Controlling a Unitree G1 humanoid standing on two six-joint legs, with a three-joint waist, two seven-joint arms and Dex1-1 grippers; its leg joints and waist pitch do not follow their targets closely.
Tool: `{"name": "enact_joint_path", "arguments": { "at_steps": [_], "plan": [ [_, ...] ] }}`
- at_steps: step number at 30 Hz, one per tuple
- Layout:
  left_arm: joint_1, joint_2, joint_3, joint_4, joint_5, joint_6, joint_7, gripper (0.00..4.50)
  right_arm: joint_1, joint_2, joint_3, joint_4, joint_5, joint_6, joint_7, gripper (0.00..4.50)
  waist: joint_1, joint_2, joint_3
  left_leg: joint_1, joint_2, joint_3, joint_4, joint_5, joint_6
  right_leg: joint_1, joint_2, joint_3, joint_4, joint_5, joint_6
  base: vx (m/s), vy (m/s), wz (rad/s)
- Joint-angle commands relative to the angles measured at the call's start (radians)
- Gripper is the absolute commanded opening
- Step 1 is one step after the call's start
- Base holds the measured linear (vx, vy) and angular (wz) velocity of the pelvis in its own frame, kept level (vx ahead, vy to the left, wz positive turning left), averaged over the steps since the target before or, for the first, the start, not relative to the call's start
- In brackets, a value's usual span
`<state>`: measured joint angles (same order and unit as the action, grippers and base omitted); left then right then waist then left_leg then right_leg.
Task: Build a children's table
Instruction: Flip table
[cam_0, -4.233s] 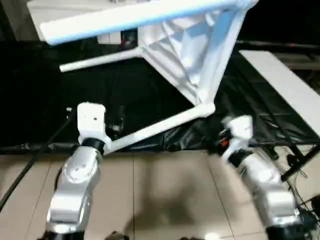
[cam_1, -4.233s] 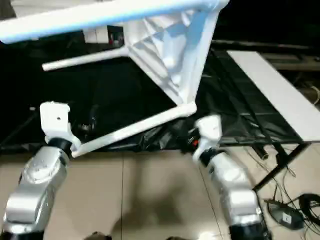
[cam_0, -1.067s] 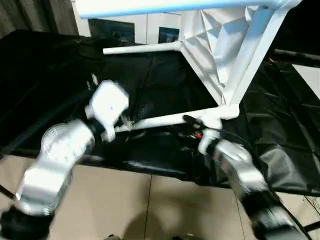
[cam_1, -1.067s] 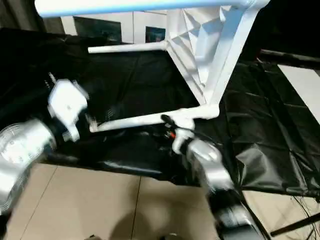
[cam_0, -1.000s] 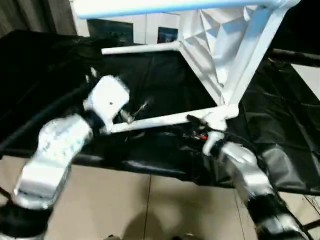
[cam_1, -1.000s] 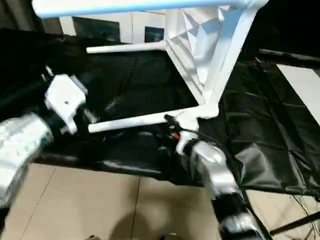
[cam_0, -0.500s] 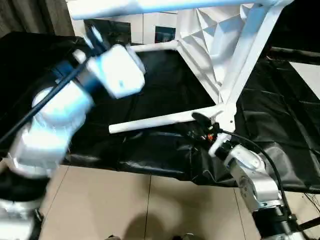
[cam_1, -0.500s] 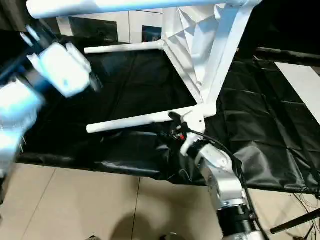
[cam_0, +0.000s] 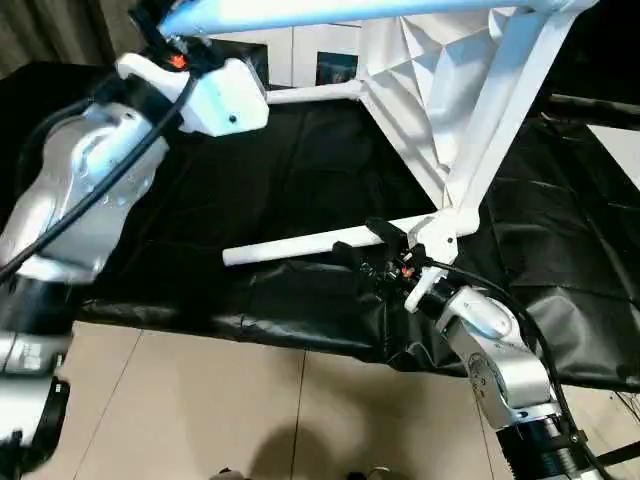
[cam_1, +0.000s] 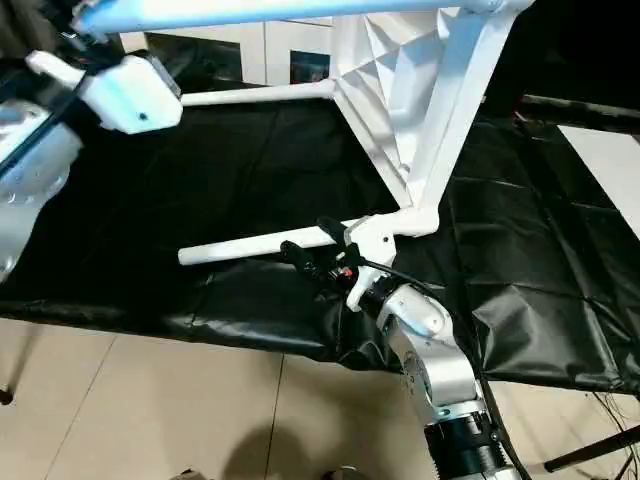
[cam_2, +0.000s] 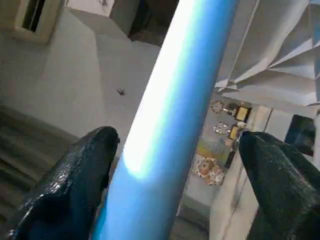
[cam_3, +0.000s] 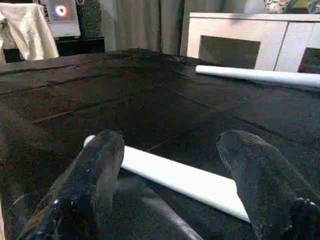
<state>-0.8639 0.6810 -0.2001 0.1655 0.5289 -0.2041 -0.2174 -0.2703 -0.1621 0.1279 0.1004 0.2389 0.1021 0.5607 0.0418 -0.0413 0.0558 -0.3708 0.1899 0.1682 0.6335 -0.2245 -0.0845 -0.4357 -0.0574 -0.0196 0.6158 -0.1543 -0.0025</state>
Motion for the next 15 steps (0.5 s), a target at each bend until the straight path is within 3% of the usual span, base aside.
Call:
{"name": "enact_joint_path", "arguments": {
  "at_steps": [1,2,5,11,14,15],
  "plan": [
    [-0.033,-0.005,-0.027,0.051,0.028,-0.019,0.004,4.41,0.006,-0.007,0.006,-0.028,-0.009,0.011,-0.013,3.48,0.003,0.028,-0.069,0.01,0.021,-0.01,-0.089,-0.167,-0.038,0.057,-0.053,0.029,-0.049,-0.12,-0.187,0.0,0.0,0.0],
    [-0.04,-0.005,-0.029,0.067,0.036,-0.03,0.011,4.41,0.007,-0.008,0.009,-0.033,-0.011,0.011,-0.014,3.48,0.005,0.034,-0.067,0.009,0.022,-0.012,-0.091,-0.173,-0.043,0.058,-0.055,0.029,-0.049,-0.128,-0.186,0.0,0.0,0.0],
    [-0.053,-0.016,-0.025,0.084,0.031,-0.045,0.017,4.25,0.01,-0.007,0.008,-0.05,-0.018,0.021,-0.022,3.48,0.004,0.033,-0.065,0.009,0.023,-0.013,-0.093,-0.216,-0.051,0.056,-0.056,0.03,-0.055,-0.179,-0.183,0.0,0.0,0.0],
    [-0.057,-0.035,-0.012,0.088,-0.005,-0.049,0.002,3.66,0.015,-0.004,0.008,-0.061,-0.028,0.031,-0.033,3.48,0.012,0.033,-0.064,0.011,0.025,-0.013,-0.094,-0.233,-0.056,0.053,-0.056,0.031,-0.057,-0.214,-0.174,0.0,0.0,0.0],
    [-0.063,-0.04,-0.008,0.104,-0.008,-0.055,0.005,3.56,0.018,-0.004,0.016,-0.065,-0.036,0.036,-0.039,3.48,0.016,0.033,-0.064,0.012,0.024,-0.013,-0.094,-0.232,-0.057,0.052,-0.056,0.031,-0.058,-0.217,-0.171,0.0,0.0,0.0],
    [-0.064,-0.043,-0.004,0.109,-0.012,-0.056,0.005,3.33,0.019,-0.005,0.019,-0.066,-0.039,0.038,-0.041,3.48,0.017,0.033,-0.065,0.013,0.024,-0.012,-0.093,-0.229,-0.057,0.051,-0.056,0.031,-0.057,-0.209,-0.172,0.0,0.0,0.0]
  ]
}}
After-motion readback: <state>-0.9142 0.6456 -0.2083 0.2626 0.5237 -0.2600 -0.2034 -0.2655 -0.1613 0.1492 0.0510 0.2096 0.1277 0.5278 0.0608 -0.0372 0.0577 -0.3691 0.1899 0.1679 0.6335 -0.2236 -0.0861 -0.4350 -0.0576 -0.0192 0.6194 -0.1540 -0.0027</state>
